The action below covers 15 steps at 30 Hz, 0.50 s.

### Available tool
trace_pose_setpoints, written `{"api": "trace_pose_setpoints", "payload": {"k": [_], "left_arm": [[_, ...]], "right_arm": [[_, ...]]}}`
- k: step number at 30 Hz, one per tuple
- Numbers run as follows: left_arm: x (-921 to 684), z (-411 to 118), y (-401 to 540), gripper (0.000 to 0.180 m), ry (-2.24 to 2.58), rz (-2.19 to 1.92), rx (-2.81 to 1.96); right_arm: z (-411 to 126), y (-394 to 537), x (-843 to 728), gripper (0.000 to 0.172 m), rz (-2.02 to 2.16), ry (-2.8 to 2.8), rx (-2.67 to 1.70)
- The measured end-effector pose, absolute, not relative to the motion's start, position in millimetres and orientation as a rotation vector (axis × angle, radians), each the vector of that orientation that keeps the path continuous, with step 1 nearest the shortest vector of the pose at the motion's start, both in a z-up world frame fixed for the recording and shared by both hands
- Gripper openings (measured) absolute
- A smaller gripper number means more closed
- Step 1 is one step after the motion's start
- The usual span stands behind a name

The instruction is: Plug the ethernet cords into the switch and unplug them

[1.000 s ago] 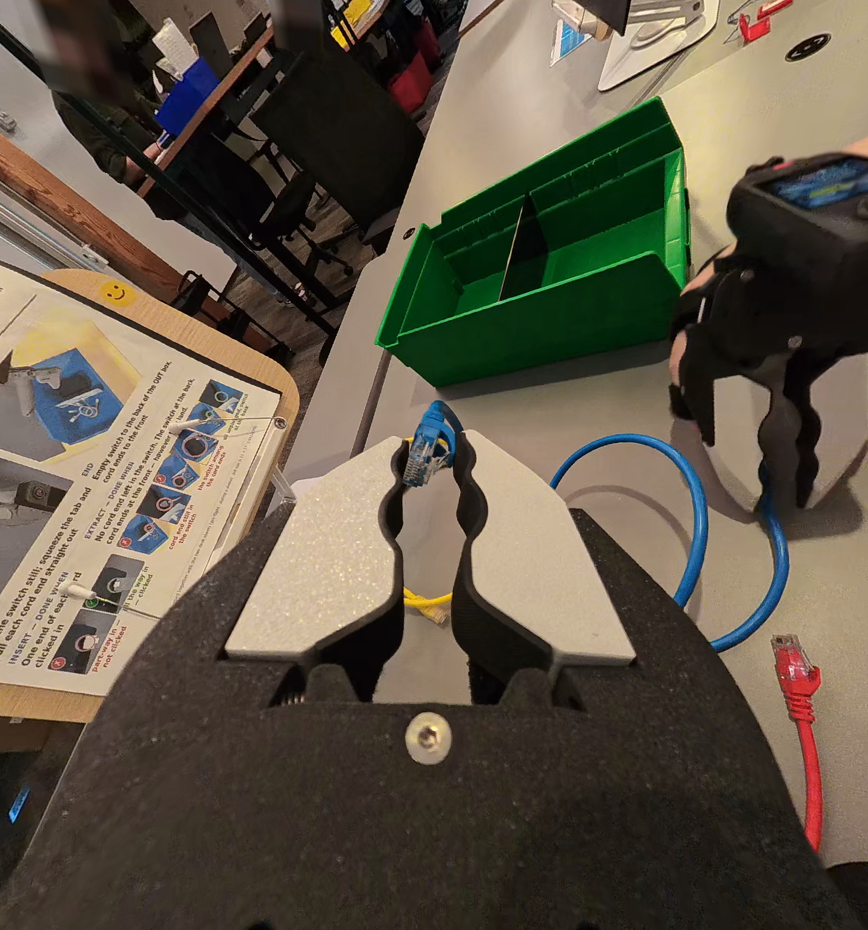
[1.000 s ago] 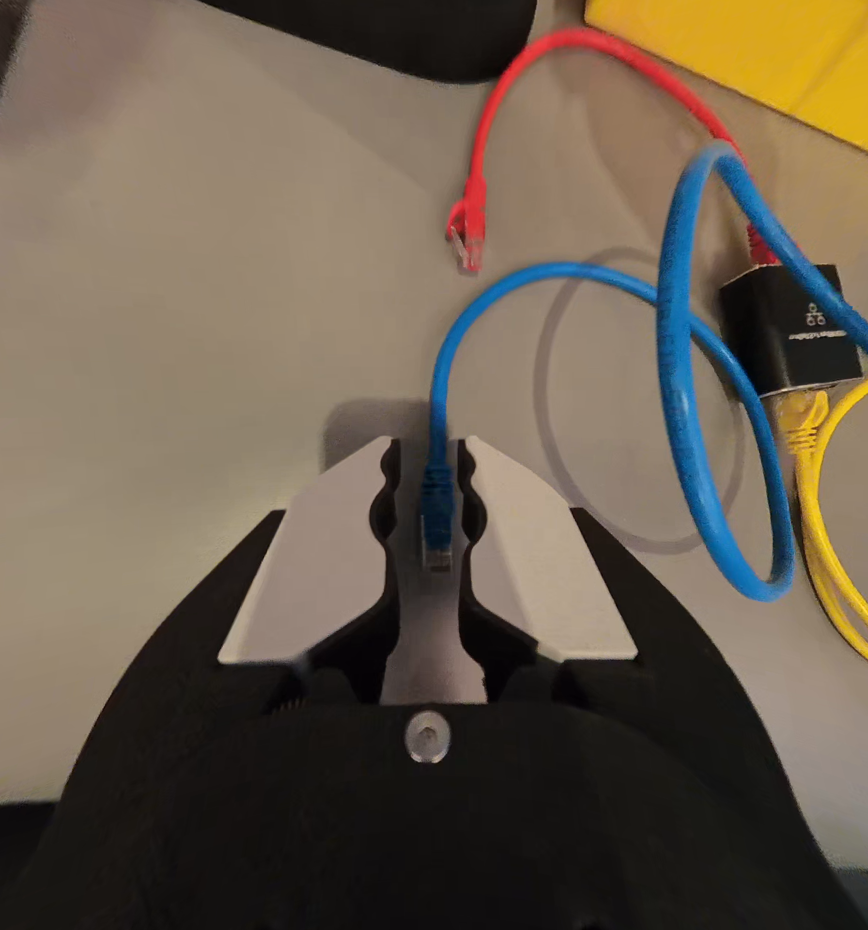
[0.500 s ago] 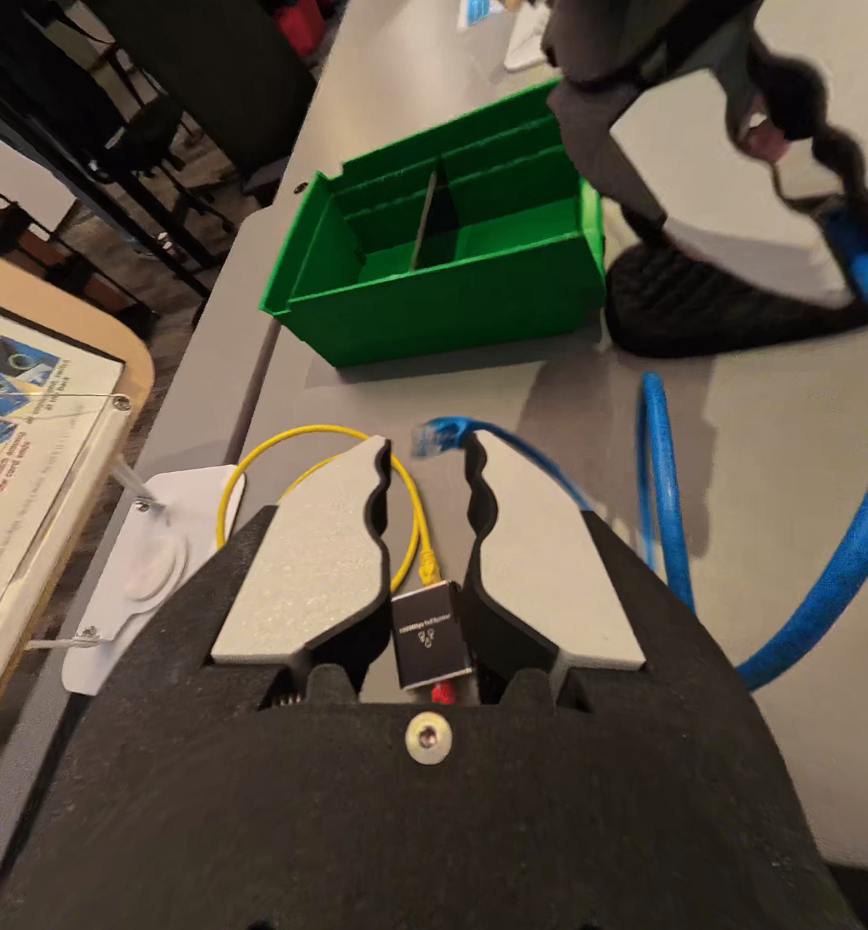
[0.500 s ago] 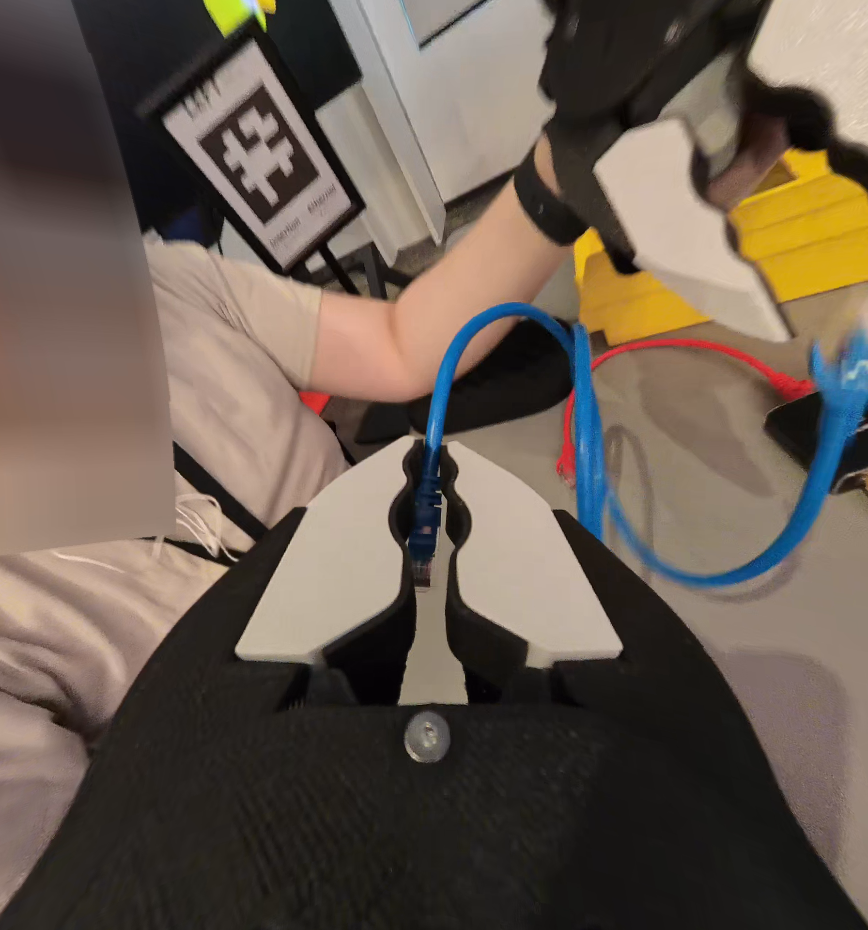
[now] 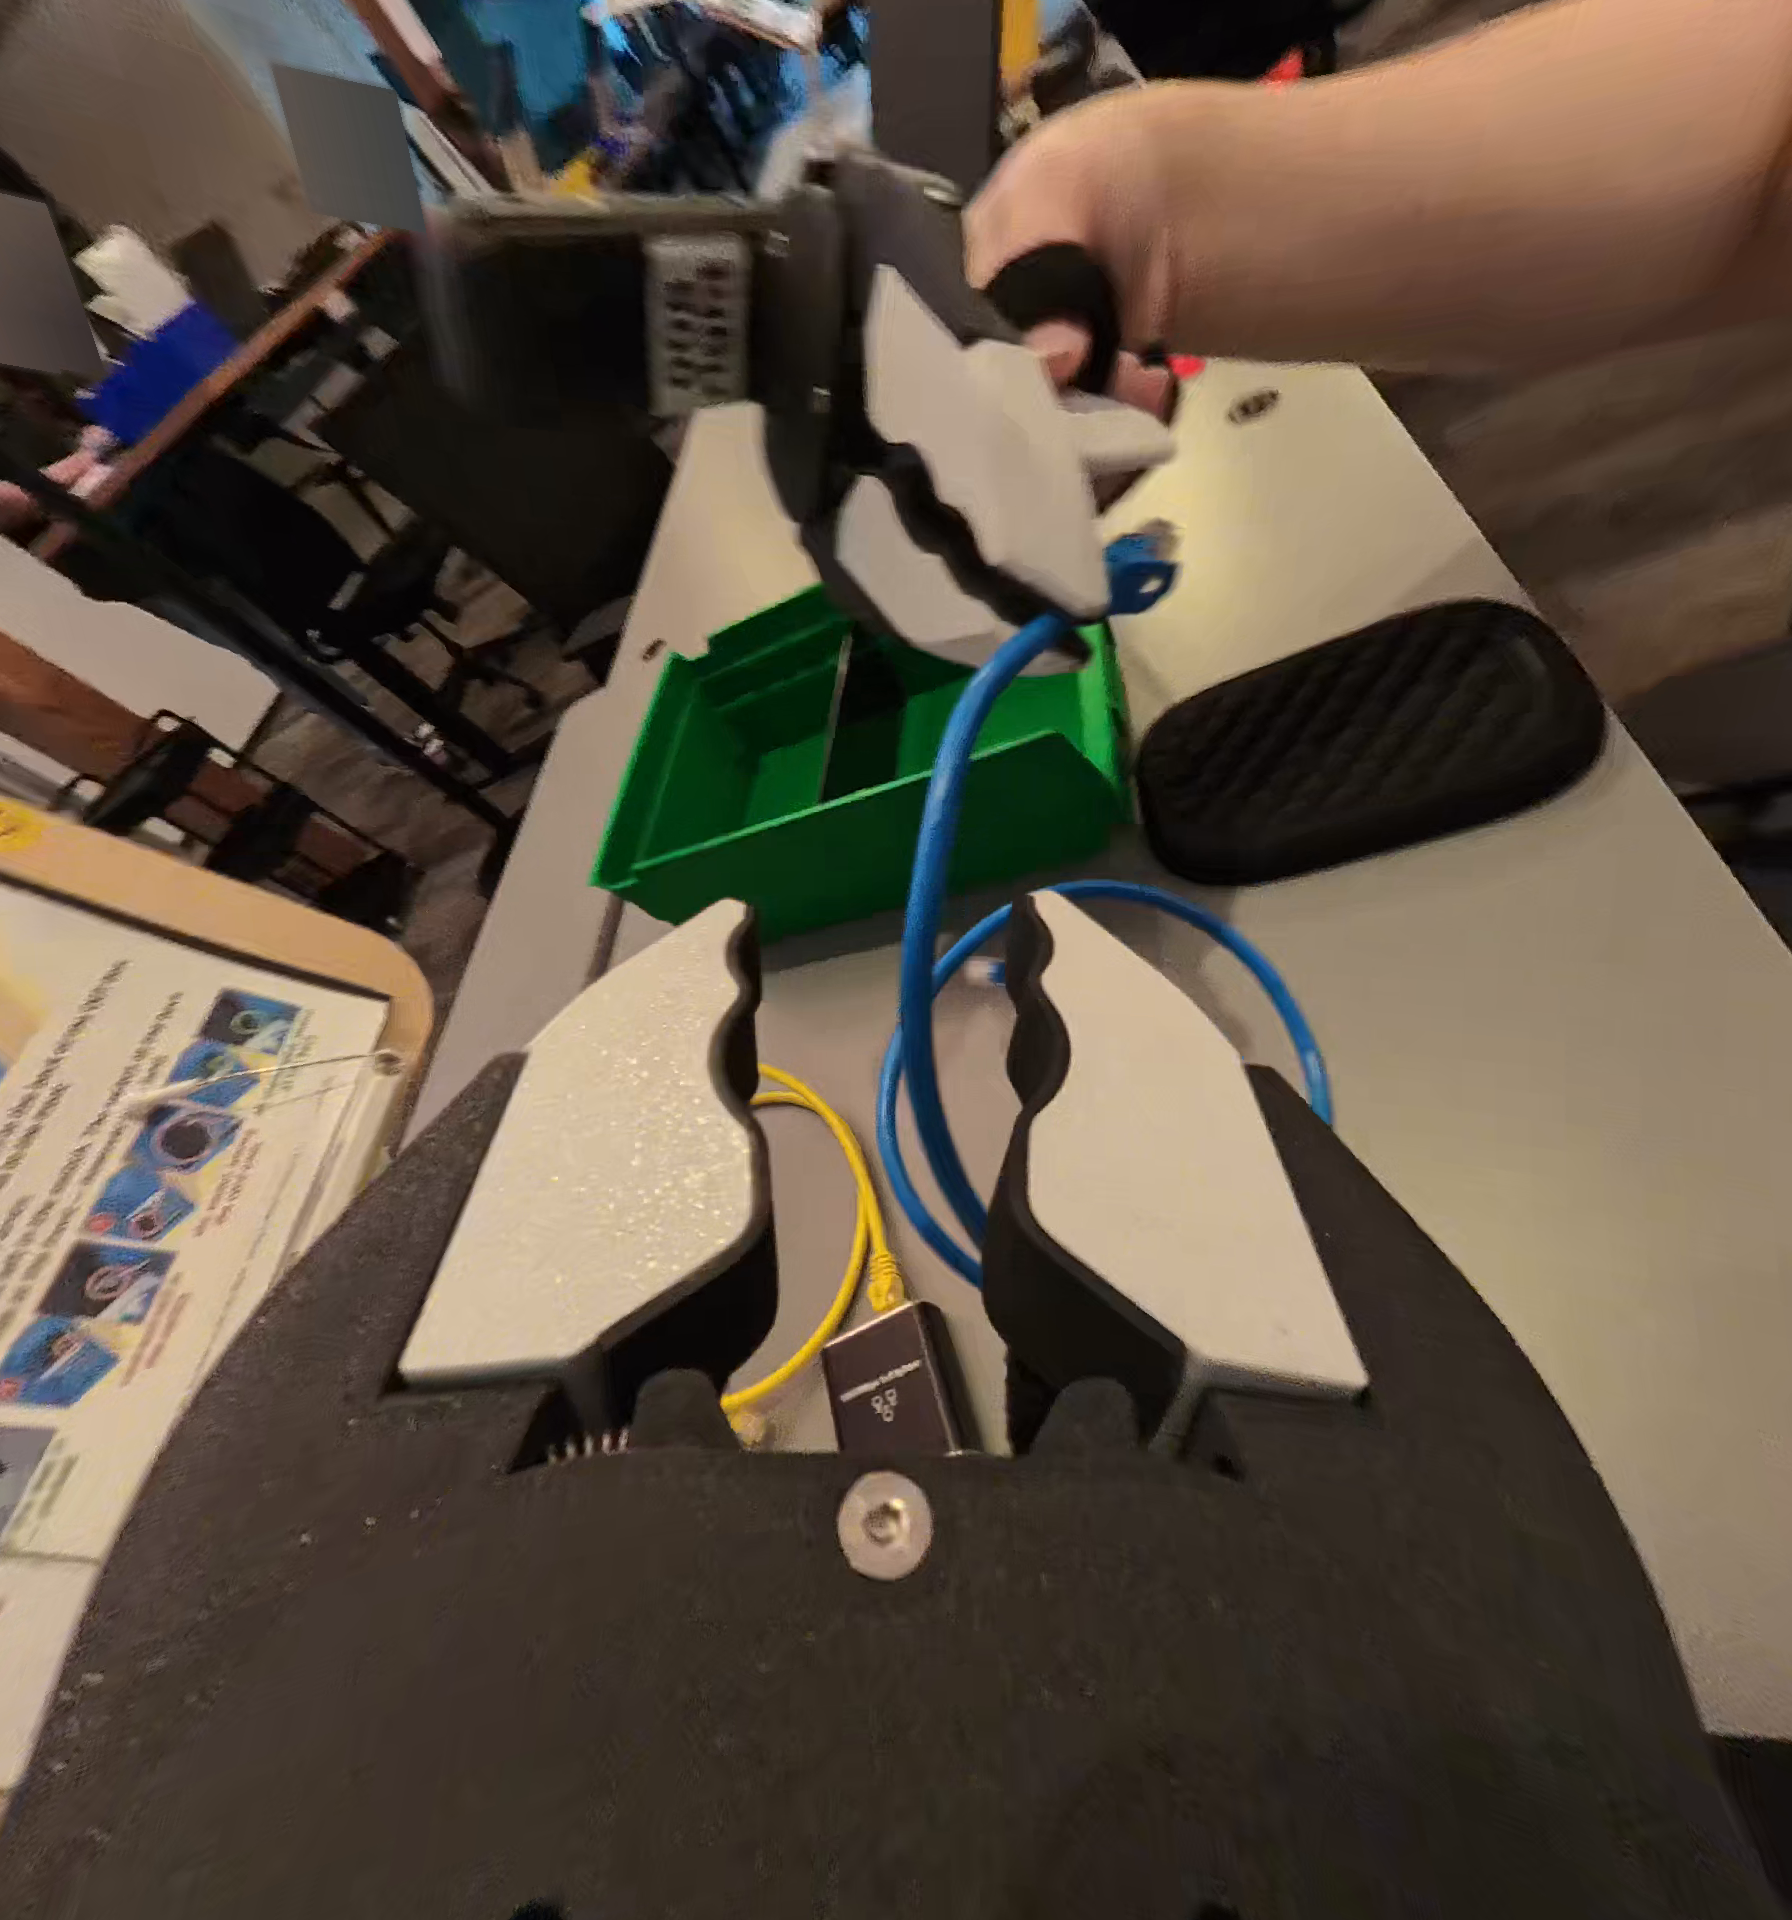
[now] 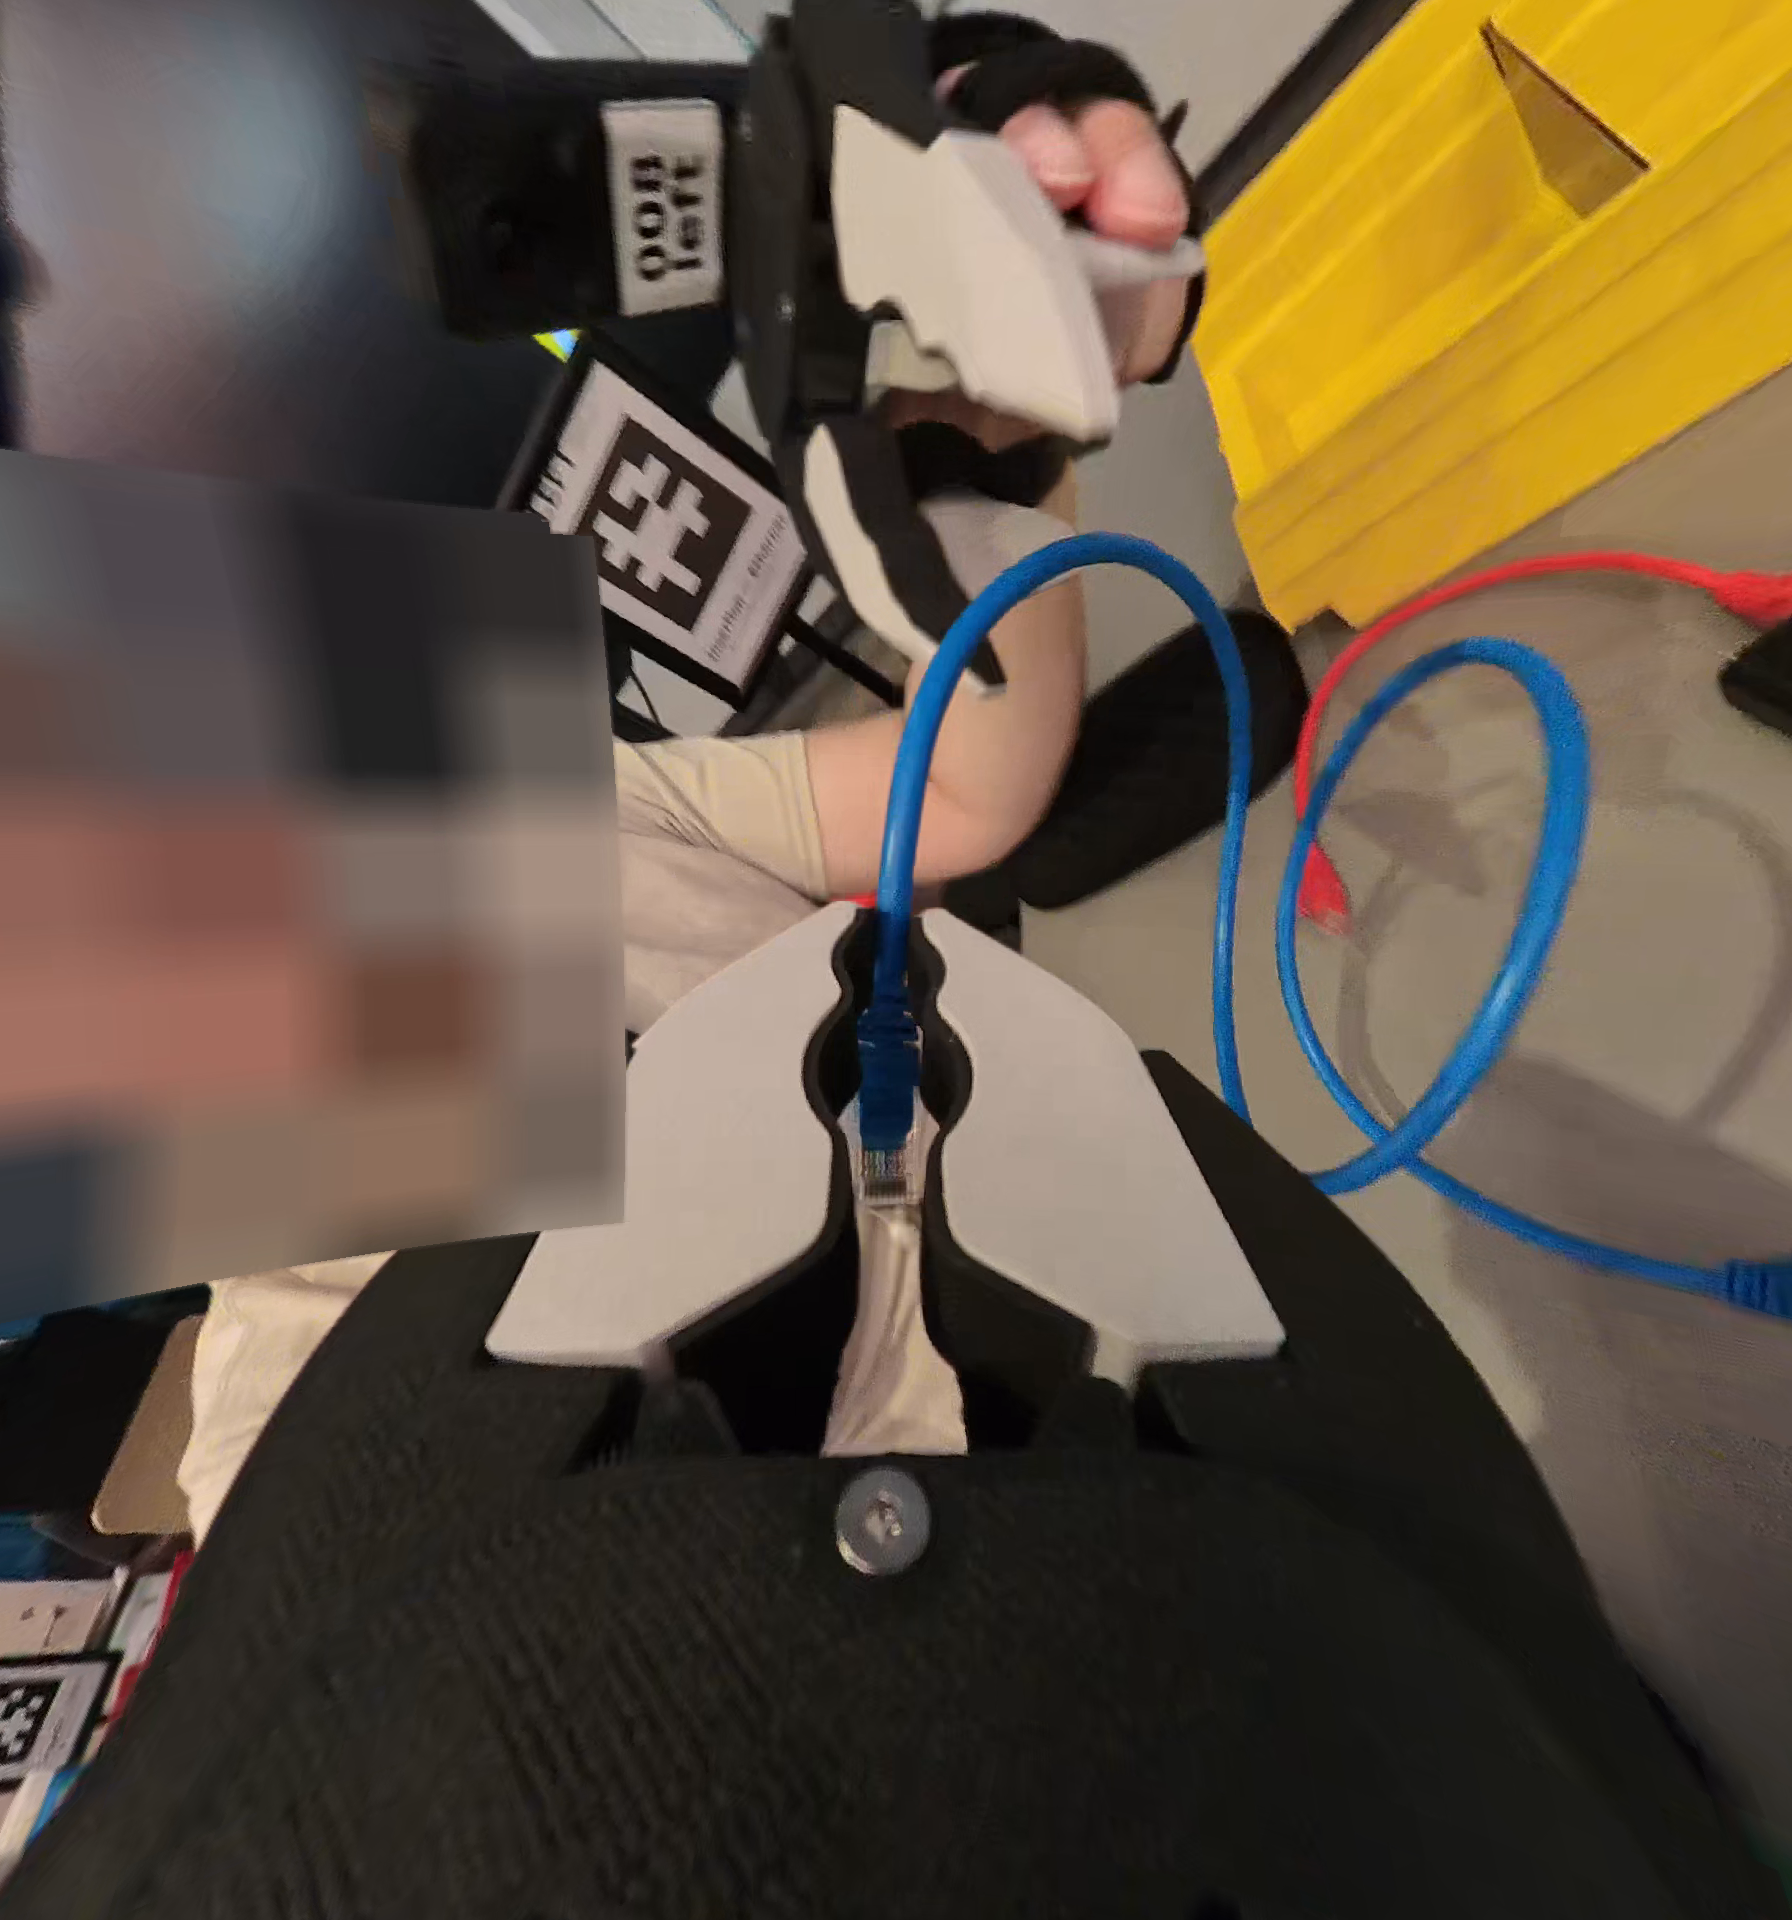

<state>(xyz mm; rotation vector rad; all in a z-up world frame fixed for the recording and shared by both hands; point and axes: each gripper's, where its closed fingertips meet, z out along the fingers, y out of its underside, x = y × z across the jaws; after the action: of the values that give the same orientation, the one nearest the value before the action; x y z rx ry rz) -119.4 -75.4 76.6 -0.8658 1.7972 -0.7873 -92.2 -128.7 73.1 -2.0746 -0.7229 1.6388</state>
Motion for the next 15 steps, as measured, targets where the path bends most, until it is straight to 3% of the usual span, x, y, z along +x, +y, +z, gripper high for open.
{"api": "trace_pose_setpoints", "payload": {"k": [1, 3, 4, 5, 6, 11, 15], "left_arm": [[-115.9, 70.3, -80.6, 0.041, 1.838, -0.765, -0.868], [-110.1, 58.0, -84.0, 0.036, 1.900, -0.719, -0.891], [-107.8, 52.6, -85.3, 0.028, 1.925, -0.711, -0.897], [-106.2, 47.6, -86.7, 0.008, 1.953, -0.714, -0.901], [-104.1, 44.8, -85.0, 0.005, 1.961, -0.711, -0.918], [-101.1, 50.3, -72.2, 0.005, 1.898, -0.754, -0.989], [-106.4, 68.0, -54.8, 0.005, 1.770, -0.777, -1.050]], "right_arm": [[71.0, -129.8, -91.8, 0.006, 1.633, -0.759, -2.100], [67.5, -130.9, -90.6, 0.006, 1.619, -0.824, -2.147], [64.3, -128.1, -89.5, 0.006, 1.582, -0.846, -2.174], [60.9, -125.0, -87.8, 0.006, 1.539, -0.874, -2.197], [59.0, -122.3, -85.9, 0.007, 1.513, -0.899, -2.209], [70.8, -103.5, -78.0, 0.009, 1.453, -0.920, -2.058], [80.3, -77.7, -57.9, 0.032, 1.079, -0.889, -1.853]]}}
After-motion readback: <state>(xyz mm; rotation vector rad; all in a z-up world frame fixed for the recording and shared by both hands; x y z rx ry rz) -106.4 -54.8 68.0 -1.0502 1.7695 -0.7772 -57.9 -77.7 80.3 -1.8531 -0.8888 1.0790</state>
